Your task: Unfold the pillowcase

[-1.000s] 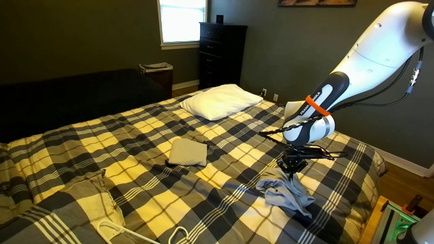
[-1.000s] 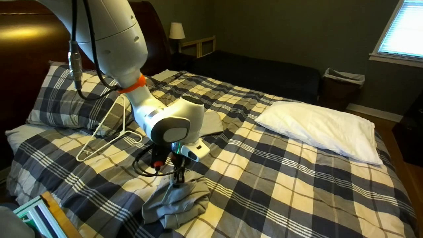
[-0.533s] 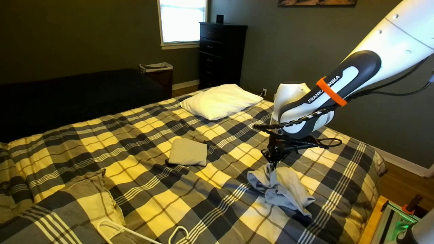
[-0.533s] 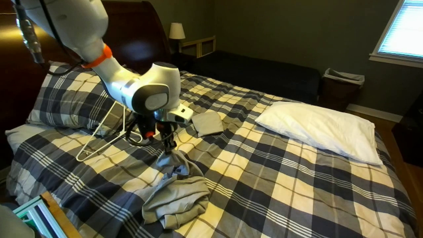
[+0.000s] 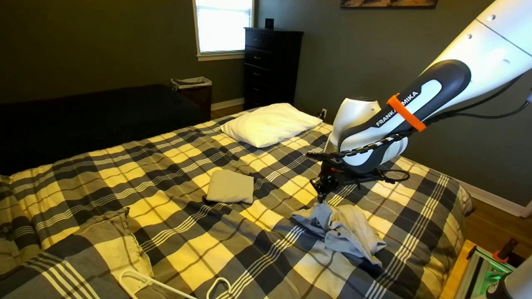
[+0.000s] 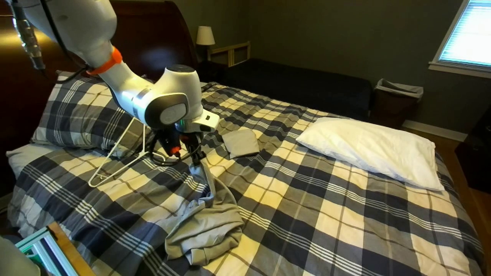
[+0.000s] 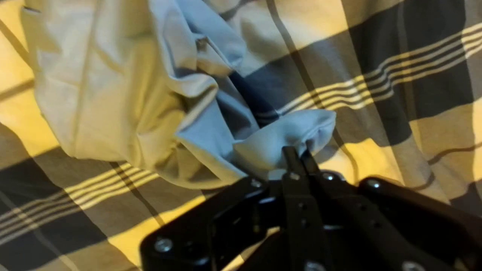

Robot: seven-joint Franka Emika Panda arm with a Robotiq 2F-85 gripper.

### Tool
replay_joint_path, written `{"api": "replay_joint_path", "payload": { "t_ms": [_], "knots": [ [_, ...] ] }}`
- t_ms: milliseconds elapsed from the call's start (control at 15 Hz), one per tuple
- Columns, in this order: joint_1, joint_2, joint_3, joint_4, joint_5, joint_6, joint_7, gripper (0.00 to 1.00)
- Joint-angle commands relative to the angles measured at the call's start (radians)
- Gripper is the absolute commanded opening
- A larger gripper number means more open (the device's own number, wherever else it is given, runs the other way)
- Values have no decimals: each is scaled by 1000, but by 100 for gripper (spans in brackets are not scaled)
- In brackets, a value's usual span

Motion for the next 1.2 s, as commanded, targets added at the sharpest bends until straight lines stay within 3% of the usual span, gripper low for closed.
{"api": "replay_joint_path", "payload": {
  "t_ms": [0,133,200,267,400,667,933,1133],
  "knots": [
    [31,96,62,88,31,143,-71,0],
    [39,144,98,152,31,165,-103,0],
    [40,157,111,173,29,167,-114,27],
    [50,156,96,186,-2,148,-93,29],
    [84,131,27,186,-77,119,-21,43],
    [56,4,-49,131,-175,-122,-12,72],
    [25,-83,-36,115,-185,-298,-25,100],
    [26,-151,-20,77,-230,-427,45,100]
  ]
}}
